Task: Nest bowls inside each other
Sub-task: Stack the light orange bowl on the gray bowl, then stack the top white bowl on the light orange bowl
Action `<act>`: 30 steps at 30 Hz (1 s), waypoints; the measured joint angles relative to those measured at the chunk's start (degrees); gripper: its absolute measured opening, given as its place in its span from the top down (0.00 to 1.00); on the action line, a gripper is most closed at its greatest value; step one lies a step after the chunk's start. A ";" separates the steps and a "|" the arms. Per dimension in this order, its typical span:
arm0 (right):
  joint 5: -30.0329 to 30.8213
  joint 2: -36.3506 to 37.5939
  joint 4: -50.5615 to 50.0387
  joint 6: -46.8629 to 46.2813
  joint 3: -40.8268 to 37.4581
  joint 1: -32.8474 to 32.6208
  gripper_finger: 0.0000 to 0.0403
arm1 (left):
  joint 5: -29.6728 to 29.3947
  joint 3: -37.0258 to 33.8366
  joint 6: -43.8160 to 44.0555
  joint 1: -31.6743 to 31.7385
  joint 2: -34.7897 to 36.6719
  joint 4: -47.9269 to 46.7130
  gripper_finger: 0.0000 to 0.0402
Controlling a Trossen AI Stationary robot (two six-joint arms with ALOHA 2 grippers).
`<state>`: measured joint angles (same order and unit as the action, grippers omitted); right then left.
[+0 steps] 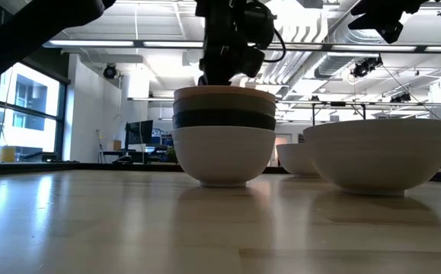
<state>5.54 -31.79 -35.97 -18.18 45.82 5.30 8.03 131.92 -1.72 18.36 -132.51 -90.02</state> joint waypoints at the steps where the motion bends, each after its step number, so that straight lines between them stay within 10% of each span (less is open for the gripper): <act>1: -0.02 0.00 0.01 0.00 0.00 0.00 0.65 | -0.24 0.00 0.00 -0.09 0.00 0.00 0.76; 19: 0.22 0.00 -0.20 -0.41 0.00 0.00 0.65 | -5.71 3.02 -0.48 0.10 2.11 1.83 0.60; 30: 19.55 -1.04 -14.56 -20.65 0.00 4.46 0.65 | -7.51 3.06 -0.04 4.64 12.87 10.97 0.59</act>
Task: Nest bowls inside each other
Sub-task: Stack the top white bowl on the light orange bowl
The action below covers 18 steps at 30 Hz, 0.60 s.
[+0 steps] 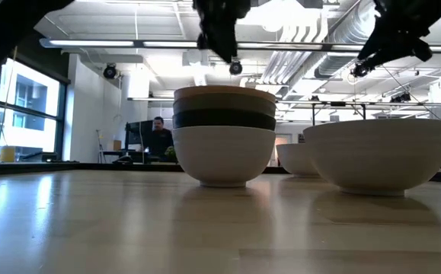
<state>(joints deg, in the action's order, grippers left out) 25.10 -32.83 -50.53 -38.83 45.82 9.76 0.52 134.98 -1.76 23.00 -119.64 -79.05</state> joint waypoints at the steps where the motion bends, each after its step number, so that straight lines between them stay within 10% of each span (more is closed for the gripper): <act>1: 1.10 -0.35 0.19 -1.61 0.00 0.87 0.65 | 0.01 0.00 0.01 0.63 1.44 1.27 0.59; 18: -19.11 -23.71 -1.09 -6.15 4.03 23.97 0.65 | -9.69 0.04 2.05 7.85 19.08 -4.96 0.59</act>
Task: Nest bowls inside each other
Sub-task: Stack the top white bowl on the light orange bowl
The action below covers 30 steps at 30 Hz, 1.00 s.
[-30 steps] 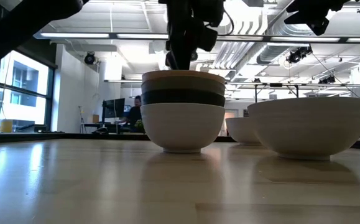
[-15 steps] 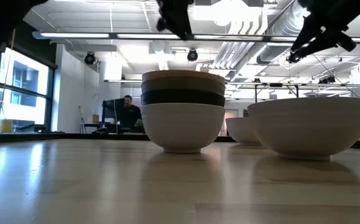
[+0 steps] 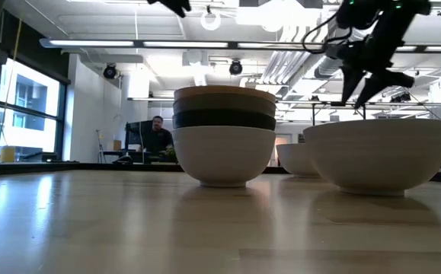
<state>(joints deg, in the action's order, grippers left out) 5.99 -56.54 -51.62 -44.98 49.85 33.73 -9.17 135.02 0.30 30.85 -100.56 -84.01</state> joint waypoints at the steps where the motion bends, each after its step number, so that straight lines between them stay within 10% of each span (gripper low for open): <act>1: -0.56 -1.27 -0.09 1.01 1.41 1.25 0.65 | -0.52 0.00 -0.03 0.00 0.22 -1.47 0.59; 13: -6.64 -17.59 -12.57 13.31 19.46 17.77 0.65 | 0.98 -1.19 -1.88 -0.55 0.68 -6.02 0.60; 30: -9.50 -33.19 -12.44 18.05 23.20 18.41 0.65 | 1.90 -1.20 -5.05 5.98 0.68 -6.01 0.60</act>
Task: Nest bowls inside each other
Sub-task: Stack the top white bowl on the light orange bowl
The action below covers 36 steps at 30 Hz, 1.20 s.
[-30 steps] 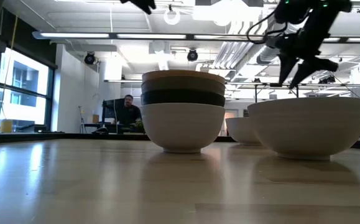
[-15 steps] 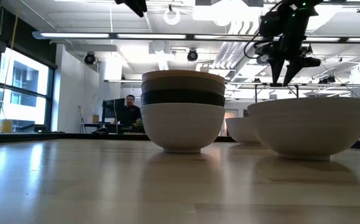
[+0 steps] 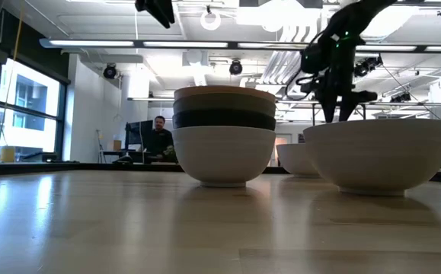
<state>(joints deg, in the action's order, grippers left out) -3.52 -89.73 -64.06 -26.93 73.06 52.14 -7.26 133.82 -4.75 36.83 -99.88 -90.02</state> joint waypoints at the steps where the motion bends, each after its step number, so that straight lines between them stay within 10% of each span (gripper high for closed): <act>1: -0.01 -0.76 0.25 0.02 0.00 0.00 0.65 | 0.36 -0.02 -0.08 0.20 0.00 0.00 0.60; 36: -0.70 -8.62 4.77 4.08 0.00 2.64 0.65 | 2.07 -0.02 -3.00 1.80 0.00 0.37 0.61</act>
<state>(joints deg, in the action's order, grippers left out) -4.22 -98.36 -59.29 -22.85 73.06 54.78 -5.19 133.80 -7.75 38.63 -99.88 -89.65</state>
